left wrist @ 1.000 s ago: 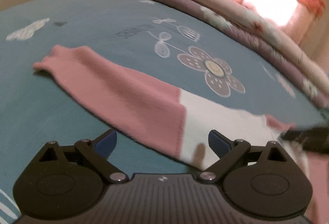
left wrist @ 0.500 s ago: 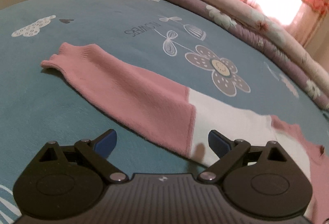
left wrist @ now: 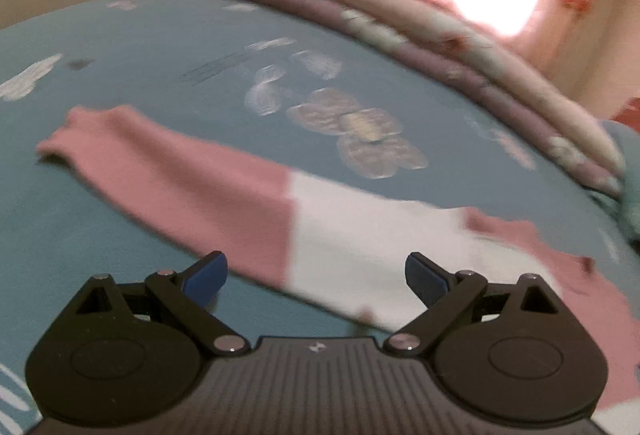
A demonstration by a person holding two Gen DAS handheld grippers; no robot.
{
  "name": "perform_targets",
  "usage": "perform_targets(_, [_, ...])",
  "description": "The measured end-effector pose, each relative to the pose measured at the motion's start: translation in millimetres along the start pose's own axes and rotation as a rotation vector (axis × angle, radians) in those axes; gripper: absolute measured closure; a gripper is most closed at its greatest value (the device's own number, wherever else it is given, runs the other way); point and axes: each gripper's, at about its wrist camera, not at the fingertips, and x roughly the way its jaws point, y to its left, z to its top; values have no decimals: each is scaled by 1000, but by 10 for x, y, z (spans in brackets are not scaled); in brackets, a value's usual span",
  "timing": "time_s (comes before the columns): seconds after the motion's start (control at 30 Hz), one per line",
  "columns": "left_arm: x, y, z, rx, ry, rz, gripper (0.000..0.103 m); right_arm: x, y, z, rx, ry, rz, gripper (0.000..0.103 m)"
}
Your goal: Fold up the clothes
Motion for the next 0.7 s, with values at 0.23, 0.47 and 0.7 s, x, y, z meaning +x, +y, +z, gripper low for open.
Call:
perform_targets(0.23, [34, -444, -131, 130, 36, -104, 7, 672, -468, -1162, 179, 88, -6, 20])
perform_targets(0.47, [-33, -618, -199, 139, 52, -248, 7, 704, -860, -1738, 294, 19, 122, 6])
perform_targets(0.7, [95, -1287, -277, 159, 166, -556, 7, 686, -1162, -2087, 342, -59, 311, 2])
